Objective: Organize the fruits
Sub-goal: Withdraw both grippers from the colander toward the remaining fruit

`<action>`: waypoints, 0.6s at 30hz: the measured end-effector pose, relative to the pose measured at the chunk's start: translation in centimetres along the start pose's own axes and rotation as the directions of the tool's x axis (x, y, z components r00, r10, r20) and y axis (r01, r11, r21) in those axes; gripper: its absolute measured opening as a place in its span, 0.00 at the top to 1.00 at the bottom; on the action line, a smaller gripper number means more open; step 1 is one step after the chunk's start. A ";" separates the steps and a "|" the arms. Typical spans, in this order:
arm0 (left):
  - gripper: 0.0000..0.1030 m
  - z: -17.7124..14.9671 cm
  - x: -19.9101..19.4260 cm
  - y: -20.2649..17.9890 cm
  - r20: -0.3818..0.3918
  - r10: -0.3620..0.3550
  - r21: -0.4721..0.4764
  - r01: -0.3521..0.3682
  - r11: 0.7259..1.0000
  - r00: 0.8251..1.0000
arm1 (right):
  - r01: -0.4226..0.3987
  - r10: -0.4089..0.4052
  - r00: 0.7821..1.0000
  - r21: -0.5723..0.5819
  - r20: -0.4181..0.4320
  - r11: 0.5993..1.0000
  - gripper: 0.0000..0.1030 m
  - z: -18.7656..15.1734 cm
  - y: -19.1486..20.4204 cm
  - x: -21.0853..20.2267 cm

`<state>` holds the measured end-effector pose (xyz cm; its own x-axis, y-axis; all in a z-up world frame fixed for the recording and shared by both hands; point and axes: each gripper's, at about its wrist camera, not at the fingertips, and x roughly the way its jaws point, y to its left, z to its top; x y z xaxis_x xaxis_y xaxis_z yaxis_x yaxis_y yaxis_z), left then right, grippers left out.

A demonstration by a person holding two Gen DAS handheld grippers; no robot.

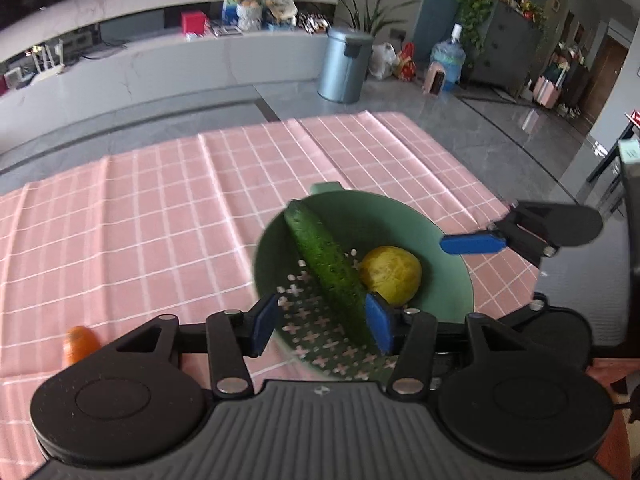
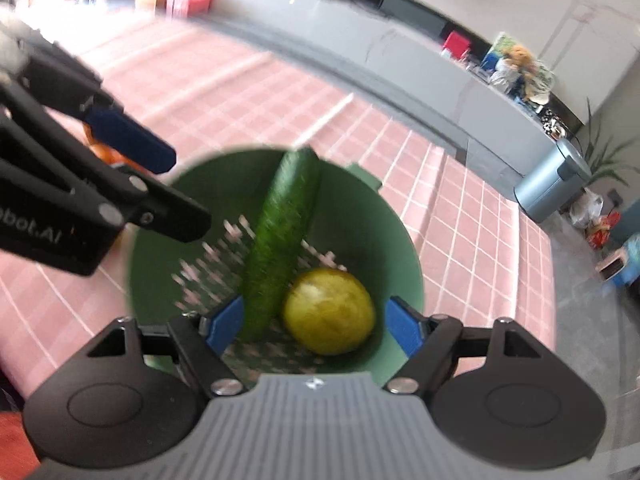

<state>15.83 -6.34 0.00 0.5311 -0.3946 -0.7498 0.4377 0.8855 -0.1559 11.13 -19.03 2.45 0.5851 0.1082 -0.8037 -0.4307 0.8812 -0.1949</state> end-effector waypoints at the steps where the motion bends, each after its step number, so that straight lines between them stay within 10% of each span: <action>1: 0.42 -0.3 -0.9 0.3 0.017 0.007 -0.002 -0.007 1.000 1.000 | -0.006 0.005 1.000 0.029 0.026 1.000 0.28 -0.2 0.3 -0.7; 18: 0.42 -6.7 -7.7 7.7 0.045 0.110 -0.163 -0.101 0.981 0.993 | -0.170 0.052 0.966 0.470 0.254 0.866 0.37 -2.5 10.1 -4.4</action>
<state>10.23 5.13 0.33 0.6082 -0.3059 -0.7325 0.2575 0.9489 -0.1825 2.53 -11.77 2.59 0.7172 0.2666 -0.6438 -0.1492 0.9612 0.2319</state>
